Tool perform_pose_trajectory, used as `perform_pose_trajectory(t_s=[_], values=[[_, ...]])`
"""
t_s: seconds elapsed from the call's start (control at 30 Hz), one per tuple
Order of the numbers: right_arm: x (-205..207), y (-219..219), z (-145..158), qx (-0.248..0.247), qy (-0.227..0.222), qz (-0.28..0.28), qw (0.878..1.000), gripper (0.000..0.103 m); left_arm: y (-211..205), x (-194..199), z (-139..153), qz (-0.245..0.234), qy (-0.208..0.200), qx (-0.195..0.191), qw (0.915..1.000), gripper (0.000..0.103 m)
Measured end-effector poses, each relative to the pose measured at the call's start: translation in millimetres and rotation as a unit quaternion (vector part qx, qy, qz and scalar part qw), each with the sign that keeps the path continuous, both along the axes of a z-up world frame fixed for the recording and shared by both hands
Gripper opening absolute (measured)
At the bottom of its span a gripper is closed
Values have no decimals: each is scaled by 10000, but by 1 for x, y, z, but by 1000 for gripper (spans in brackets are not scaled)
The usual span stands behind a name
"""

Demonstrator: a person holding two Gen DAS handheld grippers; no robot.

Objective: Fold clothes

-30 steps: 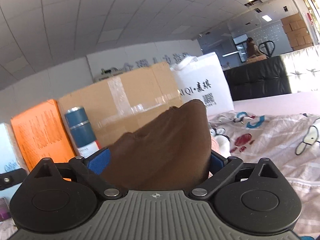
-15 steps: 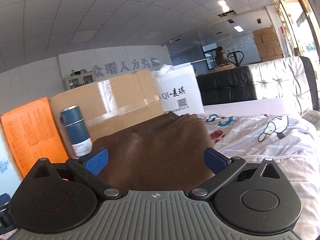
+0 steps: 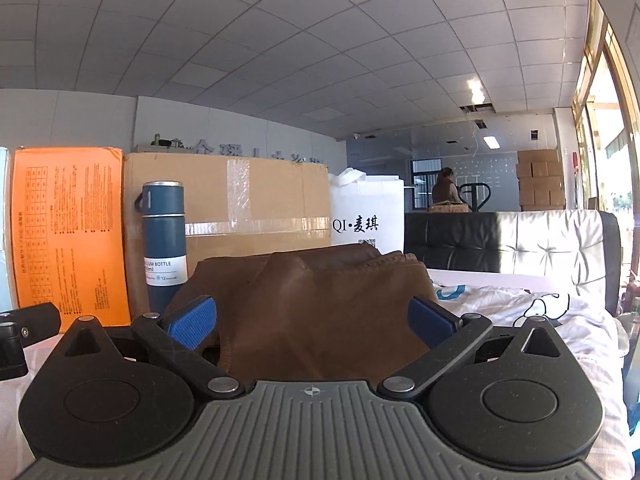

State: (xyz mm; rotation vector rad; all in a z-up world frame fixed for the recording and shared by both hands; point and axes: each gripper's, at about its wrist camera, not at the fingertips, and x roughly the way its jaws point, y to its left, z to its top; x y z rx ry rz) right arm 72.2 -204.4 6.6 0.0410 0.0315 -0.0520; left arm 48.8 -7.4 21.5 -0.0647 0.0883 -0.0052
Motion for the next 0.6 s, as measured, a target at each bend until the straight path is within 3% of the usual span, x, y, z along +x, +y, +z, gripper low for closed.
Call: perform_pose_trajectory(t_s=[0.6], values=[[-7, -1, -1, 7, -240, 143, 9996, 103, -6, -4, -2, 0, -175, 245, 9995, 103]])
